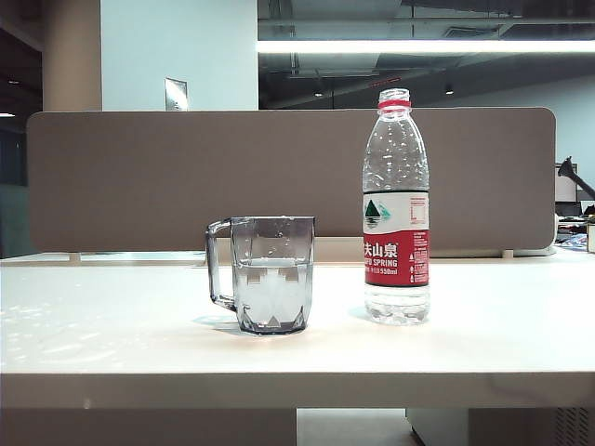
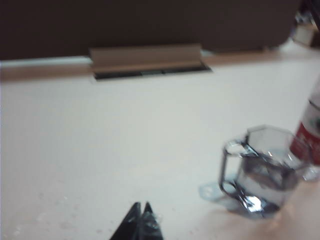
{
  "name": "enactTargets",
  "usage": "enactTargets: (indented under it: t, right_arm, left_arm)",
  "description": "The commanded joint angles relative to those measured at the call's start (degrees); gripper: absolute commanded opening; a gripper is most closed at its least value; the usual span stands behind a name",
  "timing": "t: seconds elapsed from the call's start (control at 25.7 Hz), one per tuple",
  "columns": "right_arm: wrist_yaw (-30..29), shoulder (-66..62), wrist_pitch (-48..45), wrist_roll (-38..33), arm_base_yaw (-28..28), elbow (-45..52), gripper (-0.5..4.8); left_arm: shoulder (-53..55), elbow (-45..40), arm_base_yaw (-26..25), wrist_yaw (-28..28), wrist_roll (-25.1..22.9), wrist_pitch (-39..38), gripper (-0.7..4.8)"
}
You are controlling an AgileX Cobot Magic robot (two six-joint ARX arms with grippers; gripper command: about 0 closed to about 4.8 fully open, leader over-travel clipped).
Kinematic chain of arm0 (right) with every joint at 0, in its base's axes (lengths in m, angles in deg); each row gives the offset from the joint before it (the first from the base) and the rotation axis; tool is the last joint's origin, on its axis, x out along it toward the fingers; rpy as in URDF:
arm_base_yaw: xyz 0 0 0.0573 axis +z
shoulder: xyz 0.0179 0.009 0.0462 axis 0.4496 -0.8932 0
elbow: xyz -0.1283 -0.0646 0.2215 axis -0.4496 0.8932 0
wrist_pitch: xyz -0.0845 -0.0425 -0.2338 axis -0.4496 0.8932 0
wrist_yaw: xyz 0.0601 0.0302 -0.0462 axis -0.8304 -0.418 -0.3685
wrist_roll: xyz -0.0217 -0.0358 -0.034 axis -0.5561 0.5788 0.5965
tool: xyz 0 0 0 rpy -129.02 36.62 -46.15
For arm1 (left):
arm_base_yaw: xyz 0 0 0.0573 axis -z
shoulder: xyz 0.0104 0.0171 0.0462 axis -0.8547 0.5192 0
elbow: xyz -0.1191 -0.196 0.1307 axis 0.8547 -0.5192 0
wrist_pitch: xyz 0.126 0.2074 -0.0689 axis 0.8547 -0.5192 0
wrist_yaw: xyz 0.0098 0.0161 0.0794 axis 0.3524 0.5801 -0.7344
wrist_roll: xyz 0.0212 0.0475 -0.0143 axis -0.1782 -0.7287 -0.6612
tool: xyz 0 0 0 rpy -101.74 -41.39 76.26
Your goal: Pick up the mineral water bottle on the table and pour water into the mug until it's half full.
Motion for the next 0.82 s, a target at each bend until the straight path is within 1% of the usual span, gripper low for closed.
enactTargets:
  t: [0.04, 0.23, 0.47, 0.51, 0.54, 0.58, 0.62, 0.7, 0.74, 0.82]
  right_arm:
    - [0.1, 0.1, -0.6, -0.2, 0.0, 0.4, -0.04]
    - [0.1, 0.1, -0.7, -0.2, 0.0, 0.4, -0.05]
    - [0.1, 0.1, -0.7, -0.2, 0.0, 0.4, -0.05]
    - [0.1, 0.1, -0.7, -0.2, 0.0, 0.4, -0.04]
    - [0.1, 0.1, -0.6, -0.2, 0.0, 0.4, -0.05]
    - [0.1, 0.1, -0.7, -0.2, 0.0, 0.4, -0.04]
    - [0.1, 0.1, -0.6, -0.2, 0.0, 0.4, -0.05]
    - [0.1, 0.1, -0.7, -0.2, 0.0, 0.4, -0.04]
    - [0.1, 0.1, -0.6, -0.2, 0.0, 0.4, -0.04]
    - [0.1, 0.1, -0.7, -0.2, 0.0, 0.4, -0.05]
  left_arm:
    - [-4.6, -2.9, -2.8, 0.4, 0.6, 2.3, -0.04]
    - [-9.5, -7.4, -4.9, 0.0, 0.6, 2.4, -0.04]
    - [-10.3, -13.1, -5.1, -0.3, 0.5, 2.4, -0.04]
    - [-10.3, -13.8, -5.1, -1.2, 0.5, 2.4, -0.04]
    - [-10.5, -13.8, -5.1, -2.9, 0.5, 0.3, -0.04]
    - [-11.1, -13.8, -5.2, -7.0, 0.5, -2.1, -0.04]
    - [-11.7, -13.8, -5.6, -9.2, 0.6, -3.3, -0.04]
    - [-12.7, -13.8, -8.2, -10.0, 0.5, -3.1, -0.04]
    - [-12.6, -13.8, -10.6, -9.1, 0.7, -3.2, -0.04]
    - [-12.6, -13.8, -12.7, -7.2, 0.7, -3.3, -0.04]
